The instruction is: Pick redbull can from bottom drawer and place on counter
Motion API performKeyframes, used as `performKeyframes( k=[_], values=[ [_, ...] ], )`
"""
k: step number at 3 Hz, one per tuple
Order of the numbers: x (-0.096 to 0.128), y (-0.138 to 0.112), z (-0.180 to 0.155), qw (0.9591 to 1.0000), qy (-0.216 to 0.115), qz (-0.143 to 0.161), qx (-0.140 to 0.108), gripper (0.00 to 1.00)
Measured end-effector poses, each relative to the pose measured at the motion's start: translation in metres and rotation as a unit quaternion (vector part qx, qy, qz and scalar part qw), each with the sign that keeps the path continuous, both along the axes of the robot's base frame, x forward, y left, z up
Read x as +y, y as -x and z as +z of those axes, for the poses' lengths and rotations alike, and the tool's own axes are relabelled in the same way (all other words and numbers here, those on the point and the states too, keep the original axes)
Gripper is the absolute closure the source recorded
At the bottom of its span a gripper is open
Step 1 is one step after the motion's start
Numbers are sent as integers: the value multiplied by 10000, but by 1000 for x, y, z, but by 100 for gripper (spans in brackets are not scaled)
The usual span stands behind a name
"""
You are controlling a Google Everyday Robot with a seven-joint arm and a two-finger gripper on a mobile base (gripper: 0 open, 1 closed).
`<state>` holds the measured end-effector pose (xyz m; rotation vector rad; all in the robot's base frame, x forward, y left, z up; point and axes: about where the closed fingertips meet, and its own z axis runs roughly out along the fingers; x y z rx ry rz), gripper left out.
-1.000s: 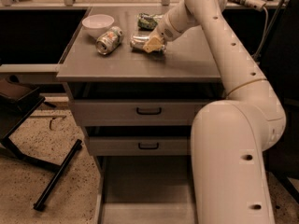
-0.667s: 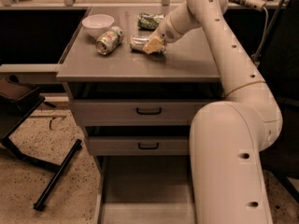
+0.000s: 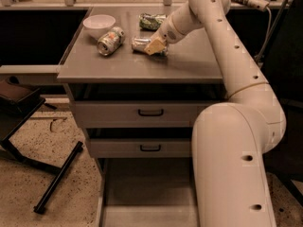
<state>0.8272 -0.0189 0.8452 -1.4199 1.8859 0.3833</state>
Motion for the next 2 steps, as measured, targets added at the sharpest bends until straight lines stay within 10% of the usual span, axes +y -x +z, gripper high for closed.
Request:
performKeyframes(
  k=[2],
  values=[
    [0, 0, 0, 10000, 0, 0, 0, 13]
  ],
)
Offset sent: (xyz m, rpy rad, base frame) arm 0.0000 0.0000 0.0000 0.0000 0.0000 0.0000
